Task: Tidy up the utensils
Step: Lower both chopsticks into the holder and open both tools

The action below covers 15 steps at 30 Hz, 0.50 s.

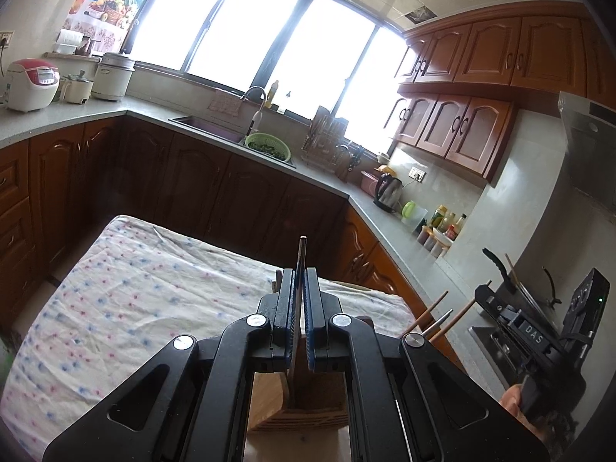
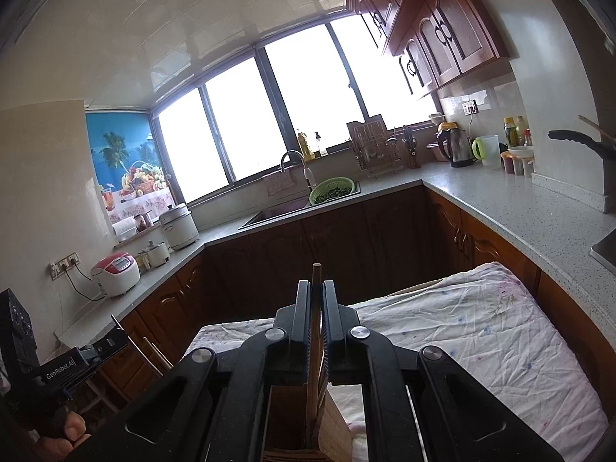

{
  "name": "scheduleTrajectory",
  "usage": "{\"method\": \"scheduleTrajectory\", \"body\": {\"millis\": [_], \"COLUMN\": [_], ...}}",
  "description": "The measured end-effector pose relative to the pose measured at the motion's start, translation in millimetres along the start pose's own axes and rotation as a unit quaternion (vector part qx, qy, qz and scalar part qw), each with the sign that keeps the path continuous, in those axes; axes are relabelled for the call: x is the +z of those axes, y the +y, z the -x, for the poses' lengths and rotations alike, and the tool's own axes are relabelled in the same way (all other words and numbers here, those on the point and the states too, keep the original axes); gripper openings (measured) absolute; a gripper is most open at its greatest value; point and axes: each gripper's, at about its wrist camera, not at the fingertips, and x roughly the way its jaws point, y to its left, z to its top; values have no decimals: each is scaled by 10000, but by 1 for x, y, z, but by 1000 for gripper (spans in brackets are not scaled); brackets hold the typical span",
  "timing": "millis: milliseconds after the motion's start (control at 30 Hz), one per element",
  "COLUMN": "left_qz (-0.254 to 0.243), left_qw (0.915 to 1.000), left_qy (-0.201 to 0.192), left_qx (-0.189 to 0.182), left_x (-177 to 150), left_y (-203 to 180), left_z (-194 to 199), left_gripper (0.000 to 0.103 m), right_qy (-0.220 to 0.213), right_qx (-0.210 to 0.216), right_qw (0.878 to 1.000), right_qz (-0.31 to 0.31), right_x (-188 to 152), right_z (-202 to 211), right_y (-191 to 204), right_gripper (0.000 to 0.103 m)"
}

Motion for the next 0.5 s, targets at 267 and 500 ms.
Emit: {"method": "scheduleTrajectory", "body": {"millis": [267,500], "left_qz": [-151,-342], "left_qw": [9992,9986], "left_qy": [356,377], "left_qx": [38,159], "left_x": [-22,-22], "left_y": [-7,-14], "left_z": [-16,-18], "left_gripper": [3,3], "right_qy": [165,358], "right_qx": [-40,-128], "right_qw": [9999,9993], "right_qz": [-11,-46], "right_x": [-15,-25], "right_z": [-8,-19], "right_y": [0,-4], "right_gripper": [5,5]}}
